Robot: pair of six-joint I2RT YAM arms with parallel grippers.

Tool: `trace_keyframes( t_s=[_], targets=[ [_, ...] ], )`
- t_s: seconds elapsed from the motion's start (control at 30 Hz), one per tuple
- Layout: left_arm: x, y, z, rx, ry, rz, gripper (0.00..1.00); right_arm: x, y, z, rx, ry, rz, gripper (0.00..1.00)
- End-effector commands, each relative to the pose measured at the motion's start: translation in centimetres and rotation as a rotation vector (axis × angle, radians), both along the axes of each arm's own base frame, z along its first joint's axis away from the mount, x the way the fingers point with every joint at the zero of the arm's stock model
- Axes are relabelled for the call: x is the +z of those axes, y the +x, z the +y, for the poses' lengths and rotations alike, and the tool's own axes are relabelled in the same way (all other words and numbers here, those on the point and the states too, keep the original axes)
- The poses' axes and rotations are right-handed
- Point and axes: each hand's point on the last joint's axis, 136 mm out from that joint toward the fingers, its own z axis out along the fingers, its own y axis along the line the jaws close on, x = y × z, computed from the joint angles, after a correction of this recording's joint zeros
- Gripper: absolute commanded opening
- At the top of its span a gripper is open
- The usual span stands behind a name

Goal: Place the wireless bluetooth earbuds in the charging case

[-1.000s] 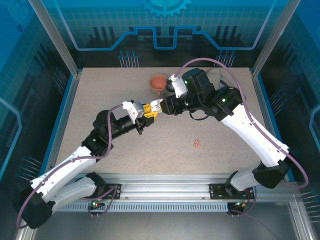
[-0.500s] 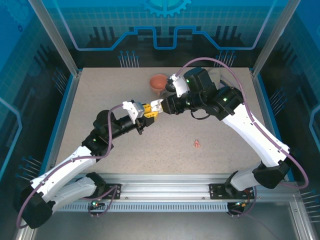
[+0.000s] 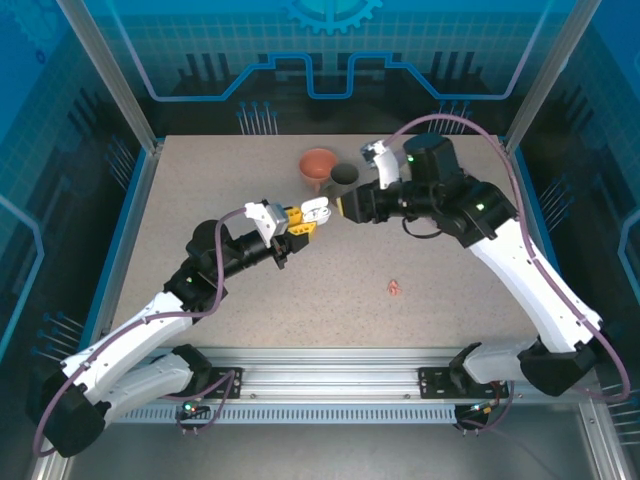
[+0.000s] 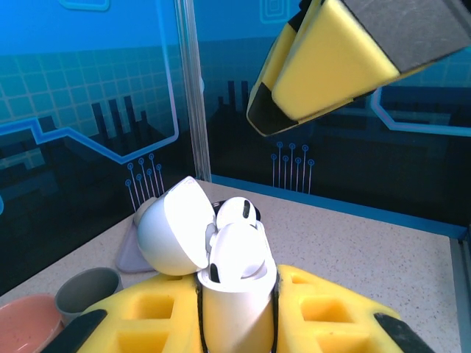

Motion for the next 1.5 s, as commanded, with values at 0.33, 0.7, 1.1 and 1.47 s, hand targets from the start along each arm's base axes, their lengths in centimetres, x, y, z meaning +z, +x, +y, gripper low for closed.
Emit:
trace_keyframes(
  t_s=[0.33,0.7,1.1,1.47],
  targets=[
    [1.0,-1.3,-0.9,-0.089,-0.04,-0.034,0.0,2.7,0.4,-1.5,0.299,0.338,-0.069,0.92],
    [1.3,-1.7,-1.0,-0.105,-0.041,-0.033,0.0,1.0,-1.4,3.0,0.546,0.316,0.01,0.86],
    [1.1,-1.8,-1.0,-0.107,-0.033,-0.025,0.0,0.1,-2.0,4.1,0.589,0.299,0.06,0.81],
    [0.9,-1.5,-1.1,-0.104,-0.025,-0.014,0.0,1.5,-3.1,3.9,0.628,0.313,0.015,0.7]
  ],
)
